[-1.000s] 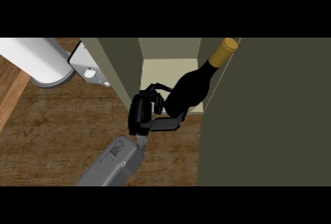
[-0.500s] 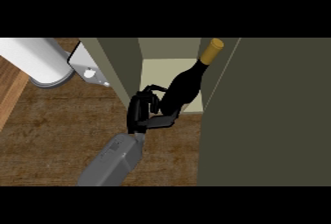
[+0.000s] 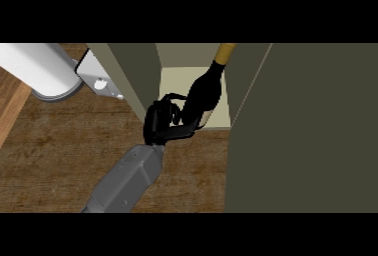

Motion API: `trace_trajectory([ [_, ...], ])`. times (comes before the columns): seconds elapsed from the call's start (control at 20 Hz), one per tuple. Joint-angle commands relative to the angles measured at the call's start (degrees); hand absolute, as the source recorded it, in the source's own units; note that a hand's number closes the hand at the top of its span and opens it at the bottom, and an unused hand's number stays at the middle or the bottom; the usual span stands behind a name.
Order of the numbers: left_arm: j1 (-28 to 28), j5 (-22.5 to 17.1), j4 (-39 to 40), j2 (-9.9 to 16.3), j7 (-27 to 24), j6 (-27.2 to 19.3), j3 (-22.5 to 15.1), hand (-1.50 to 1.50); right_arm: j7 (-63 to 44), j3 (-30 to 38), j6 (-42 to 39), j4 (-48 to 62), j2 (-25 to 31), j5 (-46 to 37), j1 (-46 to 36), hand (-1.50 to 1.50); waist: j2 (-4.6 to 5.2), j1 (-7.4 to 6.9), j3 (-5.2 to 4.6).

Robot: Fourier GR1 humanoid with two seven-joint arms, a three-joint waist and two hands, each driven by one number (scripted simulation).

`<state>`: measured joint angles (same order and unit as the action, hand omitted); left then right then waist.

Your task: Pick up the wine, place it into the cabinet and close the cabinet

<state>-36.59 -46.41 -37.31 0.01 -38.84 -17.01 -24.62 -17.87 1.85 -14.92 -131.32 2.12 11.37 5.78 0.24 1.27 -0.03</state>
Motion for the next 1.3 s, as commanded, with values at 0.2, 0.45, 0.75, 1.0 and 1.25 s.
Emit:
trace_trajectory([
  [0.2,-5.11,-5.82,7.00,-0.01,-1.42,2.50,-2.38,1.50,-1.41,0.00,0.87,-0.13,0.12,-0.21,-1.37,-1.50,-0.01,0.01,-0.01],
  [0.45,-10.30,-7.51,13.13,-0.01,-1.93,6.53,-0.02,1.50,-0.62,2.09,-0.51,1.90,1.43,1.31,-1.68,-1.50,0.19,0.48,-0.02],
  [0.75,-13.00,-12.42,13.63,-0.01,-2.24,3.53,-3.10,1.50,1.37,1.94,-0.55,6.69,1.01,0.70,-5.08,-1.50,0.38,0.99,-0.02],
  [1.0,-15.97,-11.73,16.15,-0.01,0.24,4.01,-1.81,1.50,-1.38,1.91,-1.48,-0.05,1.90,3.07,-0.81,-1.50,0.10,0.52,0.00],
  [1.25,-14.18,-11.69,21.02,-0.01,-2.31,4.44,-3.26,1.50,1.36,-1.45,-1.08,2.40,-0.30,-0.84,-0.99,-1.50,0.41,1.20,-0.01],
])
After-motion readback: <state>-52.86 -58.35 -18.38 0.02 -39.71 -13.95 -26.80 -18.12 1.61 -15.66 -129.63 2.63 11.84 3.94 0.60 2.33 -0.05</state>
